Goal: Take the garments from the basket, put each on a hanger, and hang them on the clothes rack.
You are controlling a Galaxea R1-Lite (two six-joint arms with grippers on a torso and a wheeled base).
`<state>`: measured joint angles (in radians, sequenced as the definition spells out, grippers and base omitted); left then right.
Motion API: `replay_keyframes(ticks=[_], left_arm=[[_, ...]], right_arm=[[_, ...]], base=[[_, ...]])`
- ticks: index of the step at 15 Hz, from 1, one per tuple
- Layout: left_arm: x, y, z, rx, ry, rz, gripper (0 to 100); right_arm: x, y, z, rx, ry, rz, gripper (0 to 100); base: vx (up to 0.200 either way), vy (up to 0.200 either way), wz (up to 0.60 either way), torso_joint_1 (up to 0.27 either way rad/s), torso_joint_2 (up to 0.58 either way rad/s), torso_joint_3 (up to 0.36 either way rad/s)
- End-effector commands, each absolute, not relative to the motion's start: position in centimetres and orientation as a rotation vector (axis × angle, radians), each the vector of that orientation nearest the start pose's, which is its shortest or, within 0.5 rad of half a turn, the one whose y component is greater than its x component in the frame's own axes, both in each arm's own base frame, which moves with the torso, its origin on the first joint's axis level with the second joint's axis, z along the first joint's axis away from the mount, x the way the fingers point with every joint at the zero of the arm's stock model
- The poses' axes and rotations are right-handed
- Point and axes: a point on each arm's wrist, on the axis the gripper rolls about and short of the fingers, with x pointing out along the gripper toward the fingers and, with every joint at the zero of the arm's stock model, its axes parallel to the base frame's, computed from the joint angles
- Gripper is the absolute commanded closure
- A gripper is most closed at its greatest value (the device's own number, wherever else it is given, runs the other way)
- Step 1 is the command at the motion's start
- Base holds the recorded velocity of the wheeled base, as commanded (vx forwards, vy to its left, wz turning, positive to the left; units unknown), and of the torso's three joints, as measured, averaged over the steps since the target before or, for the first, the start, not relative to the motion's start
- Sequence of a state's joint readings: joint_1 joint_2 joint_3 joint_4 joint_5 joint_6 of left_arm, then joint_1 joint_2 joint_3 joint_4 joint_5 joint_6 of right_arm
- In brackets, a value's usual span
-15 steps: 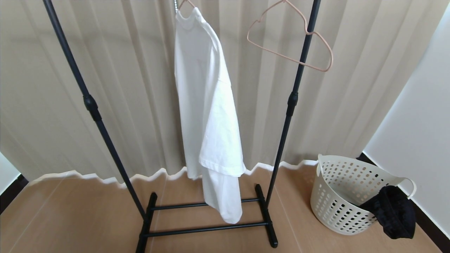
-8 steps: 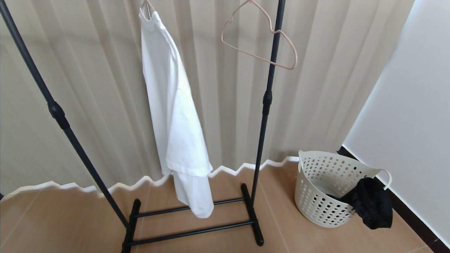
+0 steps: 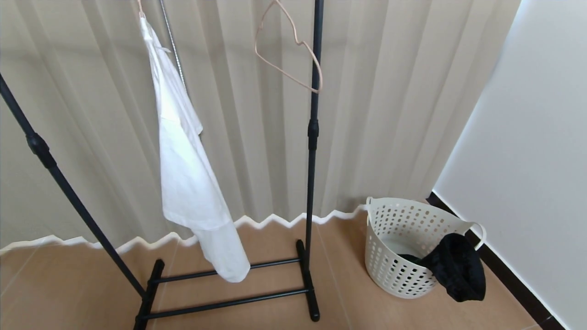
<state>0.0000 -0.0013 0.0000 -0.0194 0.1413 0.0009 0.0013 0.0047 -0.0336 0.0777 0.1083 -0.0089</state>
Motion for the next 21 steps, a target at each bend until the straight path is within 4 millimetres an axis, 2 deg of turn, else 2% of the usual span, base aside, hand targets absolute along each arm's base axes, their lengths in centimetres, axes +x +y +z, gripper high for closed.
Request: replay_keyframes(ticks=[1, 3, 5, 7, 13, 21], left_arm=[[-2.30, 0.32, 7.75, -0.001, -0.020, 0.141, 0], [-2.30, 0.32, 7.75, -0.001, -0.020, 0.141, 0], [-2.30, 0.32, 7.77, -0.002, -0.021, 0.141, 0], [-2.30, 0.32, 7.75, -0.001, -0.020, 0.141, 0], [-2.30, 0.32, 7.75, -0.001, -0.020, 0.141, 0], [-2.30, 0.32, 7.75, -0.001, -0.020, 0.141, 0]], right_arm=[[-2.52, 0.24, 7.69, -0.006, 0.050, 0.111, 0], [-2.52, 0.24, 7.69, -0.006, 0.050, 0.111, 0], [-2.52, 0.24, 7.71, -0.007, 0.049, 0.111, 0], [-2.52, 0.24, 7.71, -0.007, 0.049, 0.111, 0], [-2.52, 0.24, 7.69, -0.006, 0.050, 0.111, 0], [-2.52, 0.24, 7.69, -0.006, 0.050, 0.111, 0]], base=[[0.200, -0.200, -0.60, -0.007, 0.00, 0.002], [0.200, -0.200, -0.60, 0.007, 0.00, 0.007], [0.200, -0.200, 0.00, 0.007, 0.01, 0.005], [0.200, 0.000, -0.30, 0.000, 0.00, 0.005], [0.000, 0.000, -0.10, 0.001, 0.00, 0.000], [0.000, -0.200, 0.00, 0.001, 0.00, 0.004]])
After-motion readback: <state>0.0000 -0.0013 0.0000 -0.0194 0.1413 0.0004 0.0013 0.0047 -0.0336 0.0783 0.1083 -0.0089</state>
